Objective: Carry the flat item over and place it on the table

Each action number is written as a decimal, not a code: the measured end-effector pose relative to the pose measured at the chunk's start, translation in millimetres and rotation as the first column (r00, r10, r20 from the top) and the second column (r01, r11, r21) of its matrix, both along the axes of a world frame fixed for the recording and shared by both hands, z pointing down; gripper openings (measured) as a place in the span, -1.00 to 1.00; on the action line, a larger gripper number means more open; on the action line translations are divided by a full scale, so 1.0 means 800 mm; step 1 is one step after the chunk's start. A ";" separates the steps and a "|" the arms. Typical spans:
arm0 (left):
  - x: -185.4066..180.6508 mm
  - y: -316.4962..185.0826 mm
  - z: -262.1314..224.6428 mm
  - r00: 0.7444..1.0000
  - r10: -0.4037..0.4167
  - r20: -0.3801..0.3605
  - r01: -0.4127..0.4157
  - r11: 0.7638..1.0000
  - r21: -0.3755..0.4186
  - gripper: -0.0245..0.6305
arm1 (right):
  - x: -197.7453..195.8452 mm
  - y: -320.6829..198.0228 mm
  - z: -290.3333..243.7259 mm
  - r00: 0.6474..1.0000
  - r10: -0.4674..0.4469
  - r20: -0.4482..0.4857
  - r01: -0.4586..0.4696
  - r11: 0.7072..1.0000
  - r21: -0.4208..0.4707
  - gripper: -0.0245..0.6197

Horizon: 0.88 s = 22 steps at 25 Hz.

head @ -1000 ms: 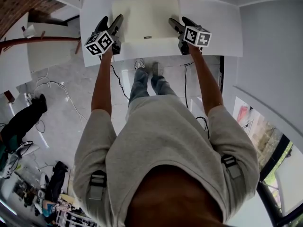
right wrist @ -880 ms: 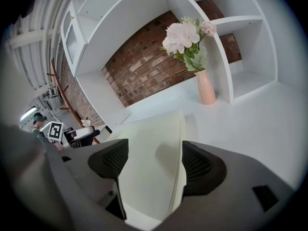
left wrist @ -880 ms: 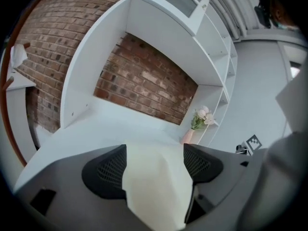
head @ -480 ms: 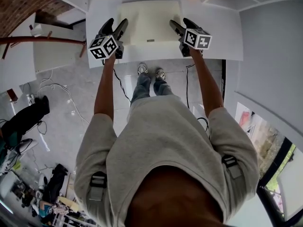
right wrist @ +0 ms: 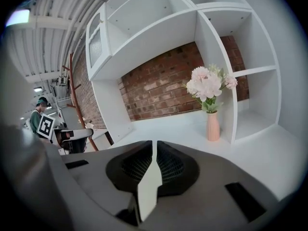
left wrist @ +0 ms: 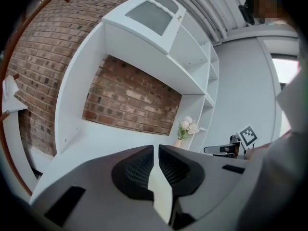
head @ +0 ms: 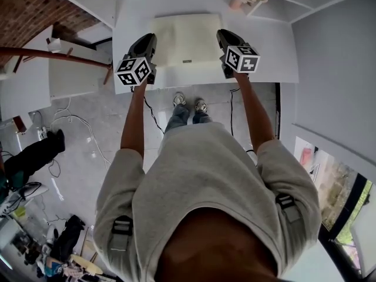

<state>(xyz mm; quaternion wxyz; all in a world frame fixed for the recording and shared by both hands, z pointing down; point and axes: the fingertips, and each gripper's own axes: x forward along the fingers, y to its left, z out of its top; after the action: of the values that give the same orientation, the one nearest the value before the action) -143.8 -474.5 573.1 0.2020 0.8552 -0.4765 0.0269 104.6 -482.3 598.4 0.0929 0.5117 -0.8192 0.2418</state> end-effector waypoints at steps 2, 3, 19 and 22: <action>0.005 0.004 -0.008 1.000 0.014 -0.004 -0.014 1.000 0.003 -0.84 | 0.002 0.005 -0.012 1.000 0.003 0.011 -0.003 1.000 0.020 -0.81; 0.007 0.006 -0.012 1.000 0.022 -0.012 -0.022 1.000 0.003 -0.86 | 0.003 0.007 -0.019 1.000 0.001 0.019 -0.001 0.999 0.033 -0.83; 0.035 0.066 -0.110 0.996 0.088 0.014 -0.090 0.979 0.185 -0.87 | 0.003 0.060 -0.115 1.000 -0.014 0.022 0.009 0.972 0.235 -0.84; 0.033 0.073 -0.119 0.996 0.085 0.014 -0.086 0.975 0.203 -0.87 | -0.003 0.069 -0.127 1.000 -0.021 0.007 0.018 0.966 0.260 -0.84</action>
<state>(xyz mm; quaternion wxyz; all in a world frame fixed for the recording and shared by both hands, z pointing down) -117.2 -416.4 477.7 0.1106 0.8910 -0.4403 -0.0110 102.5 -426.8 497.0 0.0235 0.5103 -0.8492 0.1340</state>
